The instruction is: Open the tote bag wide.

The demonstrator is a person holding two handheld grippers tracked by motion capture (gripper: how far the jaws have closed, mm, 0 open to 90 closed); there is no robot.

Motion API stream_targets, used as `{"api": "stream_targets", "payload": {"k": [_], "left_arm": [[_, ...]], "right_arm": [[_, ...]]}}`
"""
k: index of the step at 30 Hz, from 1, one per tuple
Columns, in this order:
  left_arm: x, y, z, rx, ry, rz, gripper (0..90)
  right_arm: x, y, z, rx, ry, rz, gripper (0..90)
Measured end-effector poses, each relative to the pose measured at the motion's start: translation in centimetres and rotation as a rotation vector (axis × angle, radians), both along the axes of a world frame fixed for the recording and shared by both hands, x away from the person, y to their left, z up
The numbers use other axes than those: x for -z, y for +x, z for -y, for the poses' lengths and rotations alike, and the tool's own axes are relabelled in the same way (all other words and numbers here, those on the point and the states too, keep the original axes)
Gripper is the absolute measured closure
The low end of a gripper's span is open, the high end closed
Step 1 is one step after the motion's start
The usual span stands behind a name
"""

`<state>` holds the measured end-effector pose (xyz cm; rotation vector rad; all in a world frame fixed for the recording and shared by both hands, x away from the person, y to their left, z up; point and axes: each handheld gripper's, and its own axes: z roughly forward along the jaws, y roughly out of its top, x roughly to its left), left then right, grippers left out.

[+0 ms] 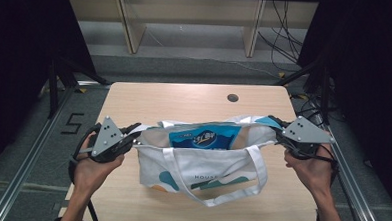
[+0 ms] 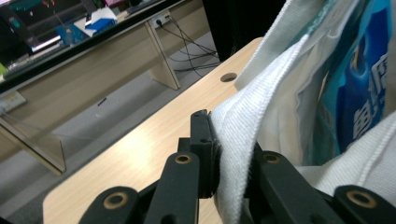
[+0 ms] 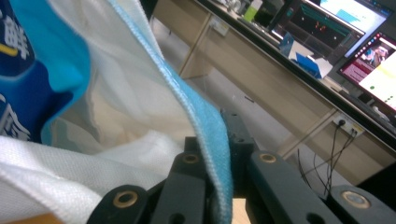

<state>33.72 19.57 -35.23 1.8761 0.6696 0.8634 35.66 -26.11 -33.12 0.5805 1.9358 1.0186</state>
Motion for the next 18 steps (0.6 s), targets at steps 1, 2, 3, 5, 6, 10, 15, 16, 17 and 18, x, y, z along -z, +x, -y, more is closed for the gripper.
{"api": "stream_targets", "payload": {"k": [1, 2, 3, 5, 6, 10, 15, 16, 17, 18], "left_arm": [[0.3, 0.4, 0.0, -0.006, -0.003, -0.01, 83.6], [0.7, 0.8, 0.0, -0.007, -0.009, -0.008, 83.7], [1.1, 1.2, -0.1, -0.004, -0.019, -0.014, 83.9], [1.6, 1.8, -0.1, -0.002, -0.04, -0.033, 84.0], [1.8, 2.0, -0.1, 0.0, -0.046, -0.04, 83.9], [2.3, 2.6, 0.3, -0.004, -0.03, -0.049, 83.7], [3.2, 3.0, 0.4, -0.007, 0.004, -0.071, 83.7], [3.6, 3.1, 0.3, -0.007, -0.003, -0.078, 83.7], [3.8, 3.2, 0.3, -0.01, 0.009, -0.085, 83.6], [4.1, 3.3, 0.2, -0.018, 0.025, -0.094, 83.6]], "right_arm": [[0.2, 0.3, -0.1, 0.003, 0.002, -0.004, 87.6], [0.3, 0.6, -0.3, 0.007, 0.0, -0.008, 87.7], [0.7, 1.0, -0.5, 0.015, 0.0, -0.017, 87.7], [1.1, 1.3, -0.7, 0.011, -0.009, -0.034, 87.7], [1.3, 1.5, -0.7, 0.011, -0.006, -0.035, 87.7], [1.4, 1.9, -0.8, 0.009, -0.003, -0.063, 87.6], [2.5, 2.4, -1.3, 0.016, -0.041, -0.087, 87.7], [2.9, 2.6, -1.4, 0.008, -0.051, -0.101, 87.7], [3.3, 2.8, -1.6, 0.007, -0.043, -0.123, 87.6], [3.6, 3.0, -1.7, 0.011, -0.05, -0.128, 87.6]]}}
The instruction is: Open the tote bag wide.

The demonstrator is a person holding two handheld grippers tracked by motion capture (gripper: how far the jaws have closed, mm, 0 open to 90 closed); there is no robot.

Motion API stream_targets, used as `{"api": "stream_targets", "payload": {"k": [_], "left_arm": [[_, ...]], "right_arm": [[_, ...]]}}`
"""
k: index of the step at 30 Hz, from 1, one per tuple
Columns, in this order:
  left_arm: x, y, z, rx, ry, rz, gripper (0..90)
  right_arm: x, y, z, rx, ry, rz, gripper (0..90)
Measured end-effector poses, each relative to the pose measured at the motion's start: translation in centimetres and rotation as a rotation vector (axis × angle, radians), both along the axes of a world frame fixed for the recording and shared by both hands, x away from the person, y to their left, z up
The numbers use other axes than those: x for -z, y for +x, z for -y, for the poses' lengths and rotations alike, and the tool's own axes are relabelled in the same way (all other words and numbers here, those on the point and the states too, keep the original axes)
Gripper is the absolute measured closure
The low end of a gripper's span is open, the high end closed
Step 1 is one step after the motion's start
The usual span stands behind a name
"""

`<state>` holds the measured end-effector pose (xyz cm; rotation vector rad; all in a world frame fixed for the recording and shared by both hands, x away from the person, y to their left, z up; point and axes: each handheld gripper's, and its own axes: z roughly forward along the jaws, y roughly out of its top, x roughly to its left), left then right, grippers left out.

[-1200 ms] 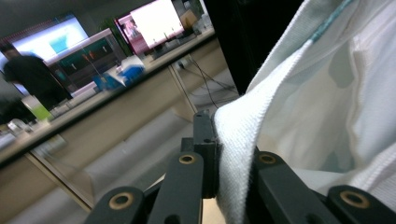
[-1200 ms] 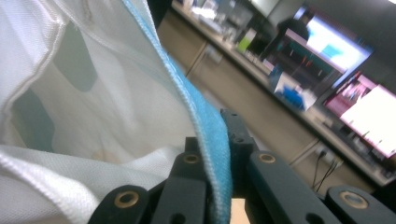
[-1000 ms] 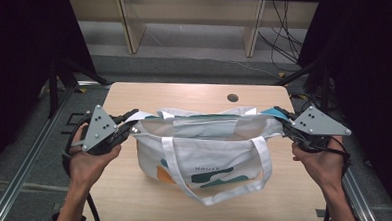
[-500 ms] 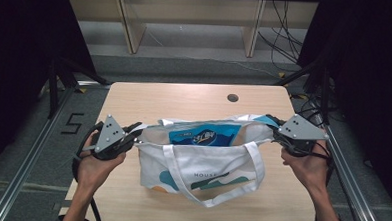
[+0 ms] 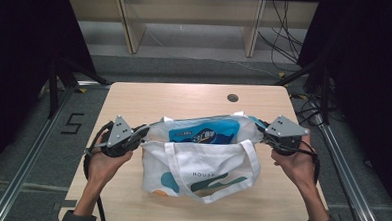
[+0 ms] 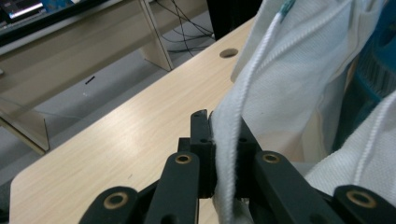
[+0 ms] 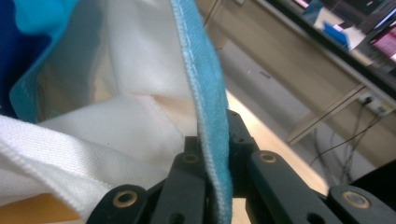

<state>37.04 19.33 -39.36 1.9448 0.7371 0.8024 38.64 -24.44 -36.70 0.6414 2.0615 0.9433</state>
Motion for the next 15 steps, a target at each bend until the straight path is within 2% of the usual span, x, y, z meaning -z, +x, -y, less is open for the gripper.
{"api": "stream_targets", "payload": {"k": [2, 3, 6, 10, 13, 14, 15], "left_arm": [[1.1, 0.5, -0.2, 0.005, -0.006, -0.028, 83.6], [1.5, 0.6, -0.3, 0.002, -0.015, -0.035, 83.7], [2.8, 0.9, -0.3, 0.009, -0.008, -0.064, 83.8], [3.6, 0.8, -0.2, 0.005, 0.007, -0.099, 83.6], [4.2, 1.0, -0.3, 0.025, 0.051, -0.115, 83.3], [4.6, 0.9, -0.1, 0.01, 0.022, -0.133, 83.3], [5.0, 1.0, -0.1, 0.012, 0.04, -0.141, 83.2]], "right_arm": [[1.1, 0.5, -0.2, -0.002, -0.028, -0.034, 87.5], [2.0, 0.8, -0.4, -0.006, -0.023, -0.058, 87.4], [3.4, 1.3, -0.6, -0.012, -0.028, -0.1, 87.2], [4.3, 1.6, -0.8, -0.02, -0.049, -0.113, 86.9], [4.6, 1.6, -0.8, -0.02, -0.053, -0.117, 87.0], [4.6, 1.6, -0.8, -0.032, -0.058, -0.114, 87.0], [4.7, 1.6, -0.8, -0.022, -0.049, -0.129, 87.0]]}}
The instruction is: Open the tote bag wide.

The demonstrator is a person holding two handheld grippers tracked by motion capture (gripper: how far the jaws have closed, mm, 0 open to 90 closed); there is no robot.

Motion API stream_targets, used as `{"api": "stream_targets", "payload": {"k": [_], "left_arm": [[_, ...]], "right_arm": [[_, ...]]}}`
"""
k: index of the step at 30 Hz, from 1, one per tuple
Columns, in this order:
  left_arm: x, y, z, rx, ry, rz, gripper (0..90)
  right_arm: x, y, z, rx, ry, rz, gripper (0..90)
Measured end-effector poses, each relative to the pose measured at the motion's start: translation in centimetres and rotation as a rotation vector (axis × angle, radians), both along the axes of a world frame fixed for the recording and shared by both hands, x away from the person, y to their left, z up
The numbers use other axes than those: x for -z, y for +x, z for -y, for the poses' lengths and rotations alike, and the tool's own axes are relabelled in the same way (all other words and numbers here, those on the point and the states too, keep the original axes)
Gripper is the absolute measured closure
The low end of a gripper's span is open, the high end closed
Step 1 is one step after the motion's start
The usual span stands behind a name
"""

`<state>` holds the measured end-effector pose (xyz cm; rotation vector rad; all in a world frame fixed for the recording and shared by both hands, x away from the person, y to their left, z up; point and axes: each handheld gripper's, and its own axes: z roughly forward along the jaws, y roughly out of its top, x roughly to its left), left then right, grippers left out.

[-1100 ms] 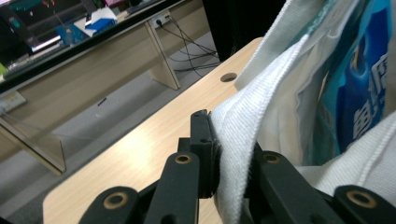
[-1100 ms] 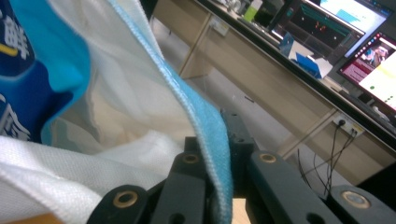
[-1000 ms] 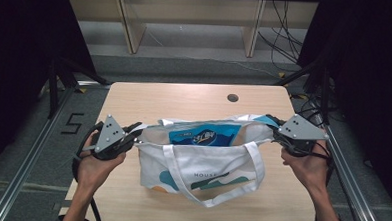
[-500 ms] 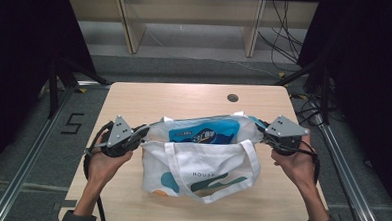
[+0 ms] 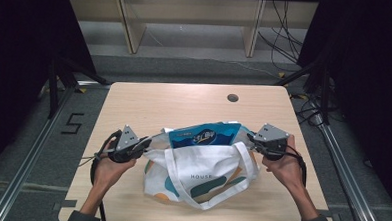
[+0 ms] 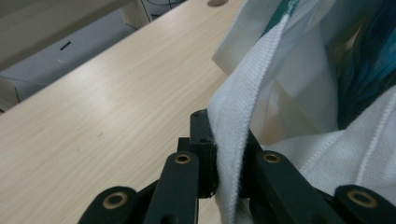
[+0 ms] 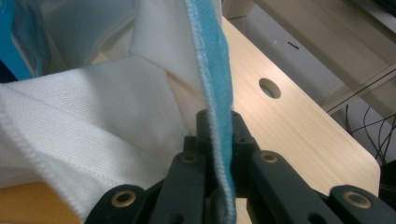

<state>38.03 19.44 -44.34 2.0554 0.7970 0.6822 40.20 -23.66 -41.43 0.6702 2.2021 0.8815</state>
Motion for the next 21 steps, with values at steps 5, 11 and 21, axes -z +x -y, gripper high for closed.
{"api": "stream_targets", "payload": {"k": [5, 11, 21], "left_arm": [[2.0, 0.6, 0.0, 0.031, 0.058, -0.039, 83.0], [4.2, 0.9, 0.5, 0.051, 0.053, -0.11, 82.9], [6.5, 1.1, 0.9, 0.084, 0.057, -0.214, 83.7]], "right_arm": [[0.8, 0.2, -0.1, -0.021, -0.029, -0.019, 87.0], [2.8, 0.8, -0.1, -0.026, -0.062, -0.07, 86.7], [8.0, 2.1, -0.5, -0.023, -0.134, -0.28, 86.7]]}}
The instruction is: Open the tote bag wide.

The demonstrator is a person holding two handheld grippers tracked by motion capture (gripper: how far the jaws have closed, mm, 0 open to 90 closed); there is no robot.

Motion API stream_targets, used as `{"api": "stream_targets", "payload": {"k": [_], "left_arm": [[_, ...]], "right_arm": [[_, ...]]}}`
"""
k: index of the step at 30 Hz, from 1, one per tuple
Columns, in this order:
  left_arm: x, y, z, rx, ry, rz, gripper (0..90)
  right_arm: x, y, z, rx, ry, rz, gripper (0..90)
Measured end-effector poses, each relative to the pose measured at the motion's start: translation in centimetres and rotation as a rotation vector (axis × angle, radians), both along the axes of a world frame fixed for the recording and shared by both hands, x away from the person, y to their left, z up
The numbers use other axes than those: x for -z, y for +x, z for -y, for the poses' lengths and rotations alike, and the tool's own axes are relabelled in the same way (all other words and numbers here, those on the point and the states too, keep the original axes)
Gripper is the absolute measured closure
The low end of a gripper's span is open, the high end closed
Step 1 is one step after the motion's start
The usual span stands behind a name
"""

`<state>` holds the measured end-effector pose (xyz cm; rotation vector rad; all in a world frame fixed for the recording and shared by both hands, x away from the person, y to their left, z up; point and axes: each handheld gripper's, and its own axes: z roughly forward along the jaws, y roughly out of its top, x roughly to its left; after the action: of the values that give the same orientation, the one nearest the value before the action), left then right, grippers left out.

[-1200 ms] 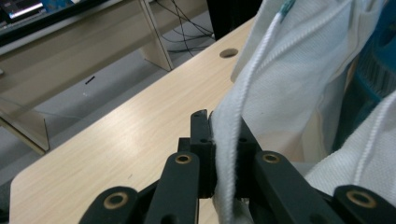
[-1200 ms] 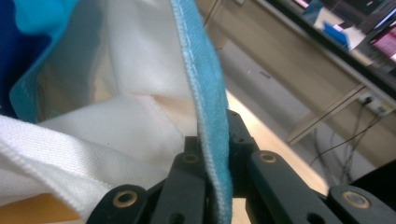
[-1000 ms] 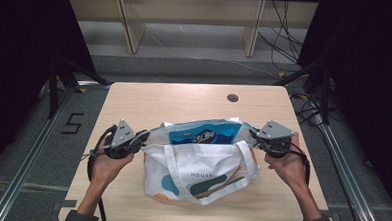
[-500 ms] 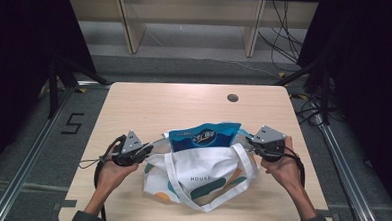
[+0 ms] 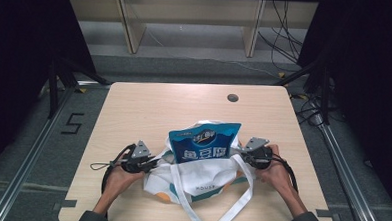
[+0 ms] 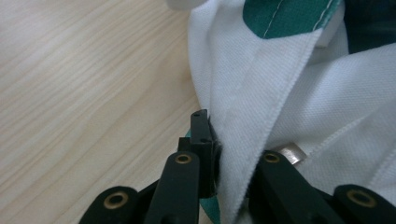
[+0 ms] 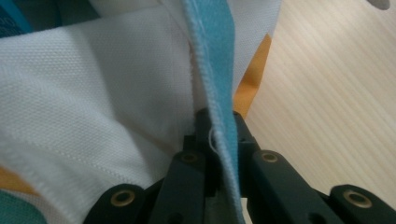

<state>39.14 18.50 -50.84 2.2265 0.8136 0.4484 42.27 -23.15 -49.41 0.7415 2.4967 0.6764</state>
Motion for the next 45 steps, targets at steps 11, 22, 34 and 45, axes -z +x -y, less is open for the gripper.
{"api": "stream_targets", "payload": {"k": [11, 22, 34, 45], "left_arm": [[0.3, 0.7, 0.2, -0.024, 0.008, 0.016, 80.6], [0.3, 3.8, 0.8, -0.095, 0.012, 0.035, 78.3], [-4.2, 3.0, 0.0, -0.132, -0.015, 0.105, 38.7], [-5.6, 3.8, 3.6, -0.029, -0.045, 0.121, 42.4]], "right_arm": [[0.5, 0.8, 0.0, 0.04, 0.033, 0.026, 86.1], [0.6, 3.3, -0.1, 0.098, 0.027, 0.06, 82.4], [-8.1, -0.9, 2.0, 0.098, 0.336, 0.145, 55.9], [-7.9, -1.9, -2.0, -0.142, 0.351, 0.017, 49.2]]}}
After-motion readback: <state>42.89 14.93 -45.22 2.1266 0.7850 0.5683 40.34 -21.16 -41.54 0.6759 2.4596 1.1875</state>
